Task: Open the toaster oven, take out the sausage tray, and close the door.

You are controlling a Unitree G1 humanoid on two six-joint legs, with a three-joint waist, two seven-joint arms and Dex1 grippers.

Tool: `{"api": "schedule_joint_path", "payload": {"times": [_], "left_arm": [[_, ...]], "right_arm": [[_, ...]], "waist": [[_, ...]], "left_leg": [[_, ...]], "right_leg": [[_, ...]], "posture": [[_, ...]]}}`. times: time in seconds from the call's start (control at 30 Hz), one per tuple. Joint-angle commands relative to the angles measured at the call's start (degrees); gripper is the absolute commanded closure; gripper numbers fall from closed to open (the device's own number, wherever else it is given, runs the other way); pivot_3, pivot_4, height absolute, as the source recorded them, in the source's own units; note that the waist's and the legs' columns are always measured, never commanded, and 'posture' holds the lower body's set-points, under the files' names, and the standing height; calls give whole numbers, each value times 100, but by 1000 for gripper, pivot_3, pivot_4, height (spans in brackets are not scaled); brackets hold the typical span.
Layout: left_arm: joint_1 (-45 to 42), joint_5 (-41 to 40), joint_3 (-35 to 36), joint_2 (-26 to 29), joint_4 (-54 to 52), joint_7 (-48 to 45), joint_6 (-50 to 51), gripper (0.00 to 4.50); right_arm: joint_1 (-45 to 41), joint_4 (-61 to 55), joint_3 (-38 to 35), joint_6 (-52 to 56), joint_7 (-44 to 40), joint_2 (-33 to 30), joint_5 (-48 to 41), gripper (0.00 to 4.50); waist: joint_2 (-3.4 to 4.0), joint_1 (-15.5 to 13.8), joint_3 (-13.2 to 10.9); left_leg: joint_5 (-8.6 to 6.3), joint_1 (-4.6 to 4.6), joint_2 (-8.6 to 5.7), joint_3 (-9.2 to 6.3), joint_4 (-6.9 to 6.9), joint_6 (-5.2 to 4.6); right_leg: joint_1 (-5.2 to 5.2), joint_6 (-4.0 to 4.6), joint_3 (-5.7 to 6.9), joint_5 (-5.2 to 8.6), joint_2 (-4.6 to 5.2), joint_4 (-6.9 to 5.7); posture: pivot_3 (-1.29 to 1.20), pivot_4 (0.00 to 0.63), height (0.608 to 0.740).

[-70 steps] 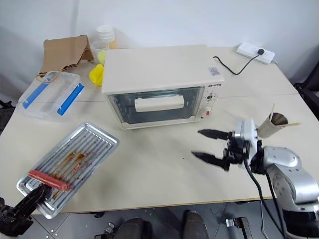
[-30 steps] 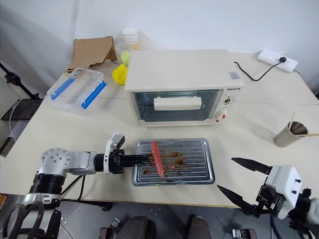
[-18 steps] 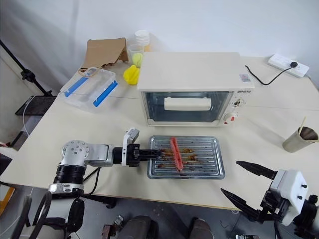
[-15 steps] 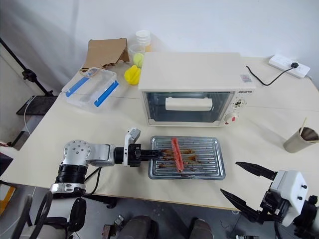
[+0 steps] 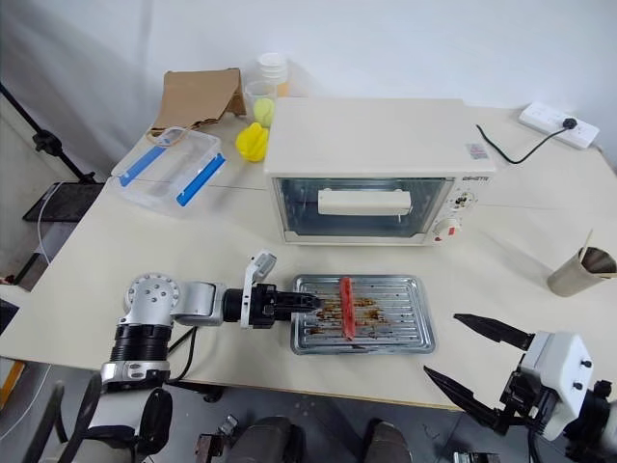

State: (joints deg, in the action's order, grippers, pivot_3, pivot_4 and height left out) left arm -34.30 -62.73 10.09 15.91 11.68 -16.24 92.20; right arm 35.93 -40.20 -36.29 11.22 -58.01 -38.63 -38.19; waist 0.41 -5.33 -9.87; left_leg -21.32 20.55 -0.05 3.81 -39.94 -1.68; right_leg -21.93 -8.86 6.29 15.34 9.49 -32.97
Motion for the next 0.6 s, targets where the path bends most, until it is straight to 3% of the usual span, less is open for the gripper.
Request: {"api": "schedule_joint_path", "payload": {"times": [0.03, 0.1, 0.3, 0.47, 0.6], "left_arm": [[187, 252, -149, 716, -827, -701, -560, 618], [359, 539, -474, 1286, -1168, -1261, -984, 68], [899, 1700, -797, 2505, -1298, -2965, -3248, 29], [1533, 2352, -356, 3335, -1112, -4835, -5466, 29], [2061, 2803, 436, 3414, -811, -5646, -7617, 29]], "right_arm": [[-25, 39, 20, -135, -74, 38, -5, 0], [-52, 99, 38, -154, -121, 43, 18, 0], [-195, 334, 103, -185, -238, 25, 60, 0], [-389, 617, -55, 18, -309, -58, -300, 0], [-478, 725, -113, 16, -501, -147, -451, 0]], "waist": [[-12, 116, -8], [-15, 177, -12], [-6, 291, -17], [-6, 372, -18], [-1, 381, -21]], "left_leg": [[0, 1, 2, -3, 1, 0], [1, 0, 18, -3, 3, 10], [-11, -13, 27, 17, 39, 50], [6, 9, 31, 36, 62, 20], [5, 7, 39, 48, 75, 18]], "right_leg": [[0, 0, 3, 0, -2, 1], [-4, 0, 6, 0, -17, -1], [-20, 9, 4, 5, -24, 1], [-63, 11, 7, 6, -24, -4], [-68, 10, 33, 6, -22, 0]], "posture": [[0, 150, 740], [0, 150, 740], [0, 150, 740], [0, 150, 740], [0, 150, 740]]}}
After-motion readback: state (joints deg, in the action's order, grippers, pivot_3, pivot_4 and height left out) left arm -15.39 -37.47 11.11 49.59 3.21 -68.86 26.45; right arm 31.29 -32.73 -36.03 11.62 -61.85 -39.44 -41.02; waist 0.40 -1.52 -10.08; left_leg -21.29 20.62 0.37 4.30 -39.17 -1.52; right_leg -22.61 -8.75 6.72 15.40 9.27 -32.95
